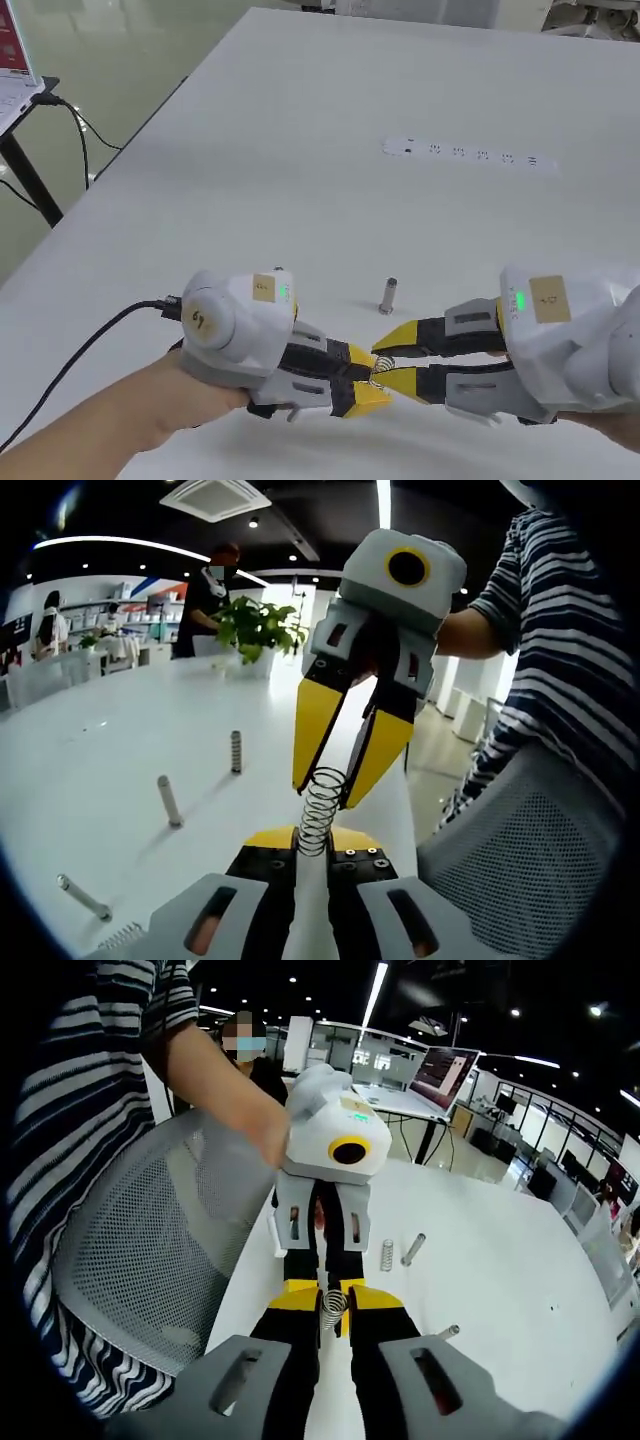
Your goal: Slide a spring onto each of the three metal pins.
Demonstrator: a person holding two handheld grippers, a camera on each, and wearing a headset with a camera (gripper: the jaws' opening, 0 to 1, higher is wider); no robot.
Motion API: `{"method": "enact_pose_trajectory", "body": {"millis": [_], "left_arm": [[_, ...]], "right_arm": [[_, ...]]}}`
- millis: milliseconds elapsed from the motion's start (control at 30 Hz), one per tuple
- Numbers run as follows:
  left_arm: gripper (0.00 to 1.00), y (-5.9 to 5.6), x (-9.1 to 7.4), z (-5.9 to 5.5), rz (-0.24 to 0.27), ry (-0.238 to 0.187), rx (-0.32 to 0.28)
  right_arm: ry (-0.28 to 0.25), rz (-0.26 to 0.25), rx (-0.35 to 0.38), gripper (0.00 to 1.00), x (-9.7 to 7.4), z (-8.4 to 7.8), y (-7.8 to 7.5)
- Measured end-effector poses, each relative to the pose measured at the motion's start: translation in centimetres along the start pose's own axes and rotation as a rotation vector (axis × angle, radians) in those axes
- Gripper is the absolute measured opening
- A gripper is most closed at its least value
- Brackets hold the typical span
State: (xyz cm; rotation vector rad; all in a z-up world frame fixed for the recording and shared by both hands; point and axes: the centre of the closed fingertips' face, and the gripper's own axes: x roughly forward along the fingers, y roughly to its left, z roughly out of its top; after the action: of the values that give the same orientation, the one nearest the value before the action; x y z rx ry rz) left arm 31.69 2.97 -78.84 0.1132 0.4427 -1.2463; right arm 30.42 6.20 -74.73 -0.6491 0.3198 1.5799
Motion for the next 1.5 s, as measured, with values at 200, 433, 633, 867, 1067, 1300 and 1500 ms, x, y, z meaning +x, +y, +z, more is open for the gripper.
{"method": "enact_pose_trajectory", "body": {"millis": [200,433,633,867,1067,1300,1500], "left_arm": [[0.04,0.4,-0.1,0.0,0.015,0.000,-0.027],[0.11,0.7,-0.3,0.3,0.041,-0.011,-0.050],[0.18,1.0,-0.6,-0.2,0.061,0.009,-0.057],[0.23,1.1,-1.1,-1.1,0.078,0.036,-0.074],[0.26,1.8,-2.6,-1.2,0.116,0.034,-0.103],[0.30,2.7,-4.6,-1.3,0.168,0.014,-0.129],[0.36,3.6,-6.5,-2.0,0.223,0.014,-0.152]], "right_arm": [[0.014,0.001,-0.014,0.07,0.0,0.0,-0.3],[0.027,0.007,-0.032,0.07,0.2,-0.2,-0.2],[0.045,0.001,-0.054,0.07,0.3,-0.4,-0.3],[0.059,-0.016,-0.053,0.07,0.2,-1.0,-0.8],[0.063,-0.027,-0.040,0.07,0.1,-1.5,-1.2],[0.063,-0.035,-0.021,0.07,0.3,-2.2,-1.5],[0.064,-0.040,-0.013,0.07,0.4,-2.4,-1.7]]}}
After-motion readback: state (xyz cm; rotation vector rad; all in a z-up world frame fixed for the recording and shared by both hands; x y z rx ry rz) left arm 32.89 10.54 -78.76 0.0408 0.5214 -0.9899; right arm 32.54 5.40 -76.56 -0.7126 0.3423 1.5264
